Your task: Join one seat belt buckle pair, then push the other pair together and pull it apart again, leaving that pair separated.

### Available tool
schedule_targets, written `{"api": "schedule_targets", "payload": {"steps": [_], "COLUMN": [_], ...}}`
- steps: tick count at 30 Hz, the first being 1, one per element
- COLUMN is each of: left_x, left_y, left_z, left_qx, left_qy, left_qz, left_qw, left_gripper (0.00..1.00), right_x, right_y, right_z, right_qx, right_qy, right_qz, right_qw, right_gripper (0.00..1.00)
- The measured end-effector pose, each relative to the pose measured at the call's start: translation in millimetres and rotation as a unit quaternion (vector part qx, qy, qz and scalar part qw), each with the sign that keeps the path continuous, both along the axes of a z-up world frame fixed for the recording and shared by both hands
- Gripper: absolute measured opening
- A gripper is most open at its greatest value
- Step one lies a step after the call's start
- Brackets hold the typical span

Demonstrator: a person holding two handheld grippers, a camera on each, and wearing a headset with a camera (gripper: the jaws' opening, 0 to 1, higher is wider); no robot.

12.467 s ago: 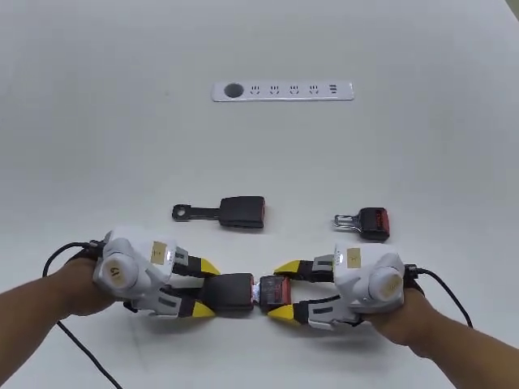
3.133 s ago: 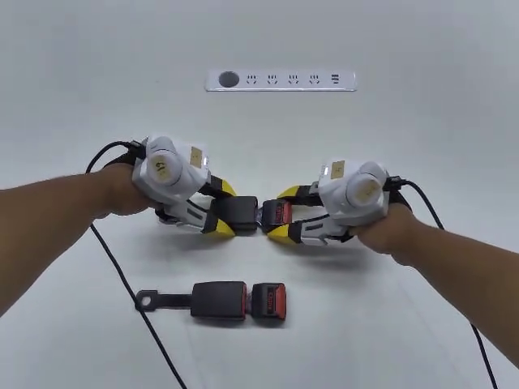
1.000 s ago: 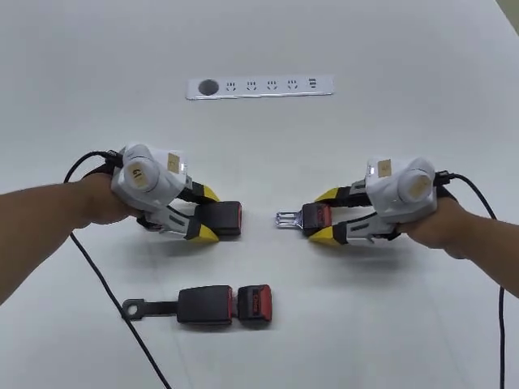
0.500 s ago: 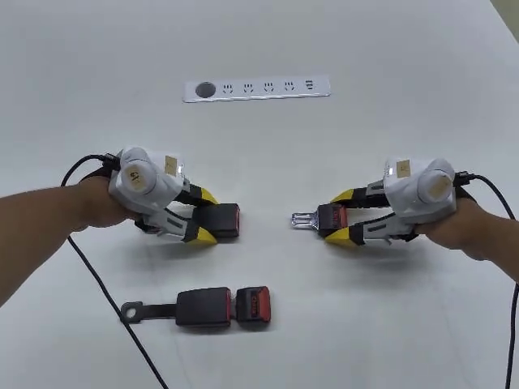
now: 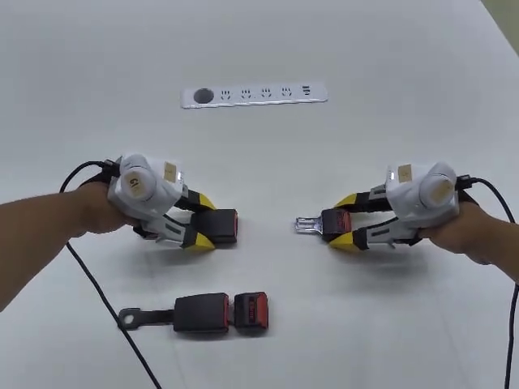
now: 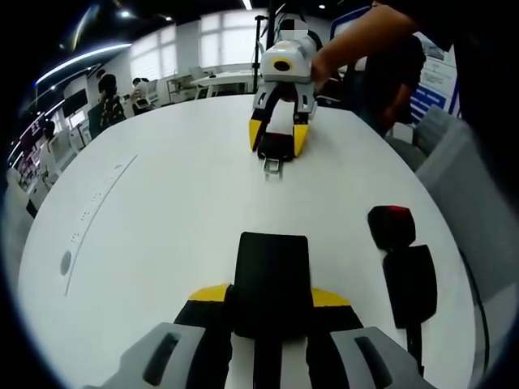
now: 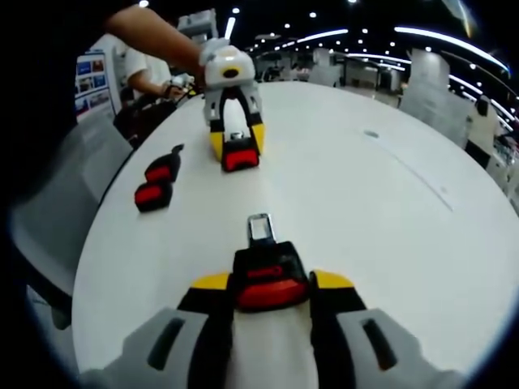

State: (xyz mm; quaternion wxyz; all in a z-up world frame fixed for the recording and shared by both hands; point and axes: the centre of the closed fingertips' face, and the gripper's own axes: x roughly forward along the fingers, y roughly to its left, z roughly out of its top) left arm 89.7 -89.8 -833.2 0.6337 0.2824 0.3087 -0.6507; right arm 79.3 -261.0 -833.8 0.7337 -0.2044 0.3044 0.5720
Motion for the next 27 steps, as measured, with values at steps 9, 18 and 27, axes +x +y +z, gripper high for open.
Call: {"api": "schedule_targets", "payload": {"steps": [9,18,27], "left_x": [0.1,0.7,10.9], "left_y": [-0.1,-2.8,6.6], "left_z": [0.0,5.7,18.7], "left_qx": [0.009,0.003,-0.027], "left_qy": [-0.001,0.014,0.011], "left_qz": [0.005,0.042,0.109], "left_qw": [0.9999,0.999,0.9936], "left_gripper": [0.36,0.67,0.87], "right_x": [0.6,7.9,14.1], "right_y": [0.3,7.1,10.3], "right_z": [-0.8,8.4,14.8], "right_qx": [-0.018,0.002,0.006], "right_qy": [-0.01,-0.009,-0.019], "right_qz": [0.01,-0.032,-0.081], "right_qw": [0.9997,0.9994,0.9965], "right_gripper": [0.37,0.6,0.77]}}
